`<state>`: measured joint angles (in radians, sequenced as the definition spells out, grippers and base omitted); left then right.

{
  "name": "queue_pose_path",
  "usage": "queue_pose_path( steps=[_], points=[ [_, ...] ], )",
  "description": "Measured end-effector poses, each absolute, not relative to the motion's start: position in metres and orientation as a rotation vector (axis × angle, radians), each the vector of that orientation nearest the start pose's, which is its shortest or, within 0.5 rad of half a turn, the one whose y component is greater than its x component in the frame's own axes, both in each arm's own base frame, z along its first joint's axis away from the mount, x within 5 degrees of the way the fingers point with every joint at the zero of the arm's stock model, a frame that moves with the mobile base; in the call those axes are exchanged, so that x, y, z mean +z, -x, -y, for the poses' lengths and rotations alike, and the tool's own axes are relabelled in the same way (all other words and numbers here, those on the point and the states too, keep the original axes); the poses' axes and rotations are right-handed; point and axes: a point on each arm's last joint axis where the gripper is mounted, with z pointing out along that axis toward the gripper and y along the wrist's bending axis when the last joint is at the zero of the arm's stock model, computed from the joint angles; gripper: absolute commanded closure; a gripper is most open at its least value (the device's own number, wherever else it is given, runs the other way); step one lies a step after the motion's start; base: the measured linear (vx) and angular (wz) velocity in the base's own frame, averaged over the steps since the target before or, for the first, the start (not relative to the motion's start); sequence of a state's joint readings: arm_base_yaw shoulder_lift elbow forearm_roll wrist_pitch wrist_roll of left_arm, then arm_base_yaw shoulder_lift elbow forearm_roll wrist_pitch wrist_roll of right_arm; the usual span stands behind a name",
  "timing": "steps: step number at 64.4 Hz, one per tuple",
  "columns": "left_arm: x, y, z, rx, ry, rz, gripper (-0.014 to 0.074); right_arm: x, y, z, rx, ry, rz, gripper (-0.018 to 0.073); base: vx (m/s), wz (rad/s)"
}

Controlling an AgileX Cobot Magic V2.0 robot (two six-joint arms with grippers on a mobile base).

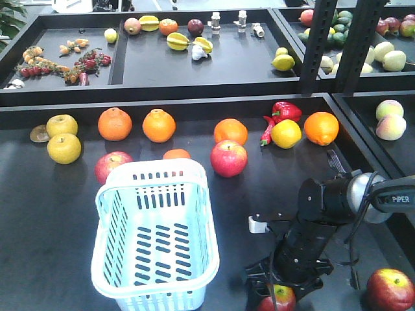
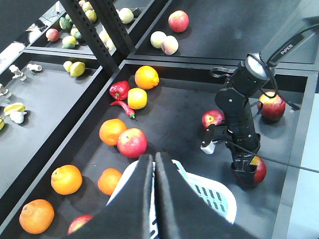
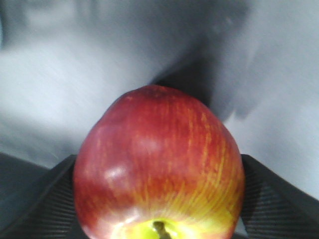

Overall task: Pick three apples into basket with both arms
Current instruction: 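Close the right gripper on the red apple and lift it, then carry the apple with the right gripper over the light-blue basket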

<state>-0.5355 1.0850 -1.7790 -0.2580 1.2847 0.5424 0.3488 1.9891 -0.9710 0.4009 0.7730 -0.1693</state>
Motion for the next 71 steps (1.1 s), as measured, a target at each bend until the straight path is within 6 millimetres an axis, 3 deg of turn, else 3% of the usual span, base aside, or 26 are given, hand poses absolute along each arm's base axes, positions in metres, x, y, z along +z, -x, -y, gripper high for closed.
queue_pose_path(
  steps=[9, 18, 24, 40, 49, 55, 61, 71],
  points=[
    [0.541, -0.111, 0.092, -0.297, -1.123, -1.729, 0.0603, 0.092, -0.284, -0.13, 0.412, 0.356, -3.225, 0.0303, 0.0, 0.0],
    [0.541, -0.111, 0.092, -0.297, -1.123, -1.729, 0.0603, 0.111, -0.29, -0.129, 0.388, 0.438, -3.152, 0.0349, 0.0, 0.0],
    [0.541, -0.111, 0.092, -0.297, -1.123, -1.729, 0.0603, 0.136, -0.299, -0.13, 0.351, 0.52, -3.082, 0.0354, 0.0, 0.0],
    [0.541, -0.111, 0.092, -0.297, -1.123, -1.729, 0.0603, 0.241, -0.326, -0.136, 0.319, 0.598, -2.836, 0.0354, 0.0, 0.0],
    [0.541, -0.111, 0.092, -0.297, -1.123, -1.729, 0.0603, 0.307, -0.333, -0.141, 0.373, 0.584, -2.652, 0.0348, 0.0, 0.0],
    [0.541, -0.111, 0.092, -0.297, -1.123, -1.729, 0.0603, 0.34, -0.332, -0.147, 0.473, 0.555, -2.563, 0.0323, 0.0, 0.0],
    [0.541, -0.111, 0.092, -0.297, -1.123, -1.729, 0.0603, 0.355, -0.33, -0.154, 0.606, 0.552, -2.518, 0.0283, 0.0, 0.0],
    [0.541, -0.111, 0.092, -0.297, -1.123, -1.729, 0.0603, 0.359, -0.32, -0.169, 0.858, 0.635, -2.491, 0.0218, 0.0, 0.0]
  ],
)
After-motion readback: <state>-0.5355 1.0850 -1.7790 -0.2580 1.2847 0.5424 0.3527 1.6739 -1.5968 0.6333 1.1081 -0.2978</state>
